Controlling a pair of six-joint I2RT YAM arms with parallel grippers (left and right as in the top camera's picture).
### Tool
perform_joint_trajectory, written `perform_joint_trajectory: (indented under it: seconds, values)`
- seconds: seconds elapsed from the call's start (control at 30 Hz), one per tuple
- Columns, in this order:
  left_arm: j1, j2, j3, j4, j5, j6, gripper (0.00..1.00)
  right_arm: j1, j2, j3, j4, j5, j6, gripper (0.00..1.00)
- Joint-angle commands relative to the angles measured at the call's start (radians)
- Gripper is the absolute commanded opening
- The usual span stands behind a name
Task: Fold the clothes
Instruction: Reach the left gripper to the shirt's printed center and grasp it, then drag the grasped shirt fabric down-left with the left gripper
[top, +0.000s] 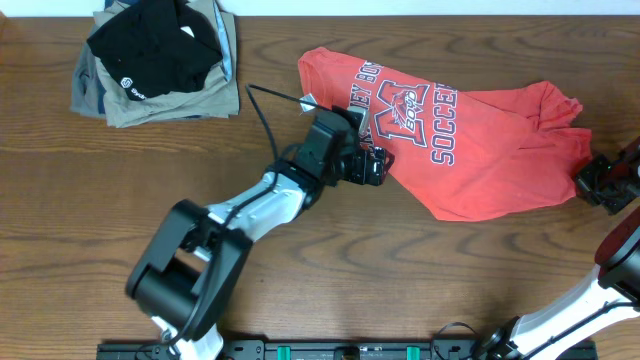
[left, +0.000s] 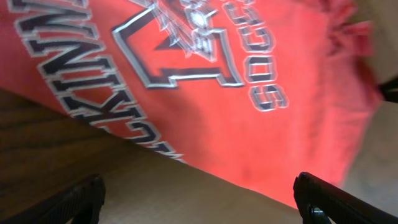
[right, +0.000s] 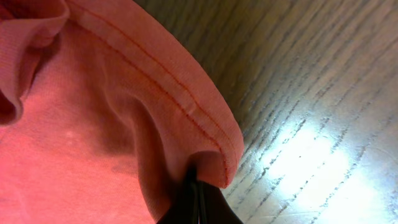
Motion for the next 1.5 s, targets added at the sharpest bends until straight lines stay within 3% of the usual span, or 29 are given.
perform_joint_trajectory:
  seconds: [0.0,0.2,0.6,1.33,1.4,1.47]
  values:
    - [-0.023,0.040,0.009,0.040,-0.084,-0.058,0.98,0.011,0.019,-0.001,0.002,-0.015,0.007,0.01]
    - [-0.031,0.045,0.009,0.087,-0.082,-0.263,0.98,0.011,0.019,-0.001,0.002,-0.015,0.007,0.01]
    - [-0.042,0.136,0.009,0.095,-0.087,-0.323,0.88,0.011,0.019,-0.001,0.005,-0.015,0.007,0.01]
    - [-0.073,0.257,0.009,0.309,-0.147,-0.518,0.88,0.013,0.019,-0.001,0.001,-0.023,0.007,0.01]
    - [-0.079,0.275,0.009,0.331,-0.154,-0.529,0.84,0.014,0.019,-0.001,0.001,-0.023,0.007,0.02]
    - [-0.081,0.283,0.009,0.336,-0.169,-0.528,0.72,0.014,0.019,-0.001,0.001,-0.023,0.007,0.01]
